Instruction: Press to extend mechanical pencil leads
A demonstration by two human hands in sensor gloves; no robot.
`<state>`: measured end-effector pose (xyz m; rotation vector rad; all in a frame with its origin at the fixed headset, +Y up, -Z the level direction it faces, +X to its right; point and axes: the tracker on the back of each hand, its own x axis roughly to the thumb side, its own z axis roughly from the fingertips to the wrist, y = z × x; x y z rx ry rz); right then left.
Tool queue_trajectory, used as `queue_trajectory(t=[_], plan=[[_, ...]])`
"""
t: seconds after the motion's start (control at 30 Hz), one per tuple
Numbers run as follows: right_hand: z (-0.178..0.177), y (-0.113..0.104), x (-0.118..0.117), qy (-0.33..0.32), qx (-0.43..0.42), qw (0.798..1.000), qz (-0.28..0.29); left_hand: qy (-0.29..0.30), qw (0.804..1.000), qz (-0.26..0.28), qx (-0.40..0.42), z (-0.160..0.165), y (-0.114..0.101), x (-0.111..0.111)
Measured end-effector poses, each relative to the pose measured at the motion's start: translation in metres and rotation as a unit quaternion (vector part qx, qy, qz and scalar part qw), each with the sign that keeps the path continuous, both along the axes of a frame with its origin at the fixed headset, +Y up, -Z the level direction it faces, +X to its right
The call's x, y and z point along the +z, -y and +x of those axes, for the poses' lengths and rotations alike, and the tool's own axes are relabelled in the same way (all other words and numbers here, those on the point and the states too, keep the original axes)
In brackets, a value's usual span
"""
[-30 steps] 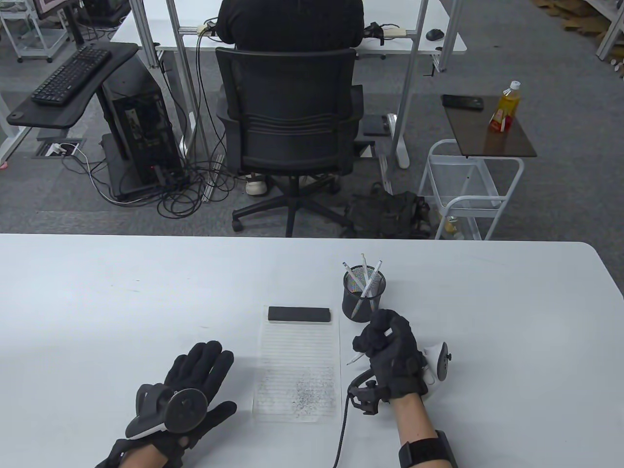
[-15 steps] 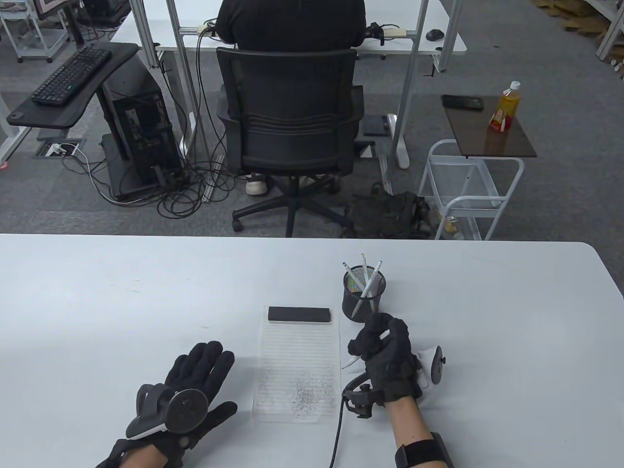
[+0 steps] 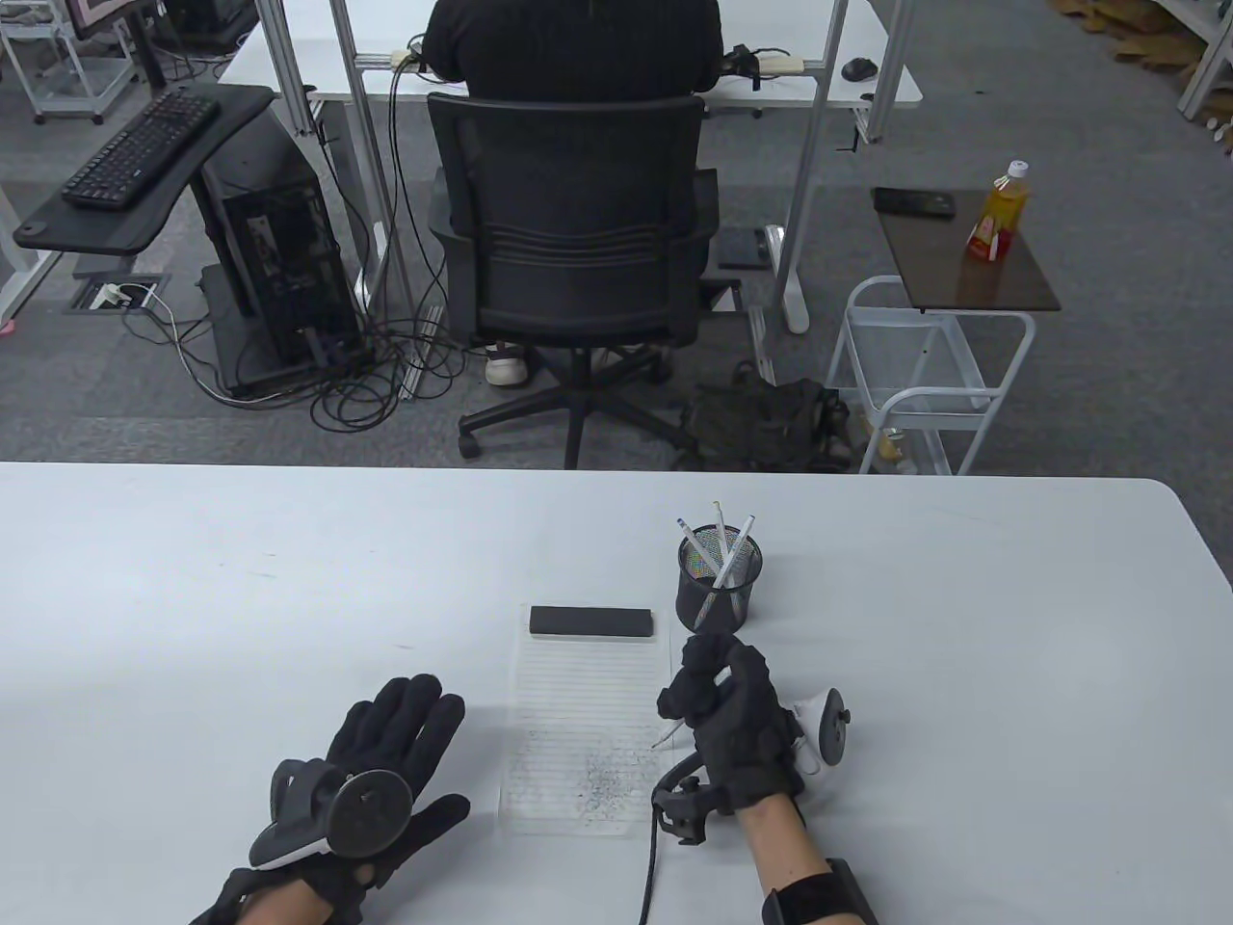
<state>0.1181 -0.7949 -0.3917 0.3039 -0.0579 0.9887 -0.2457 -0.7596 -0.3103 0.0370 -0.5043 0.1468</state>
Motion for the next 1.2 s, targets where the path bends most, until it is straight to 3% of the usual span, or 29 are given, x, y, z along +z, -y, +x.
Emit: queue_trajectory(t=[1.2], plan=[[-0.0085,0.0016,0.0,0.017,0.043,0.999,0.008,0.0,1.0,0.001,0.0,0.0004,0.0002,0.0002]])
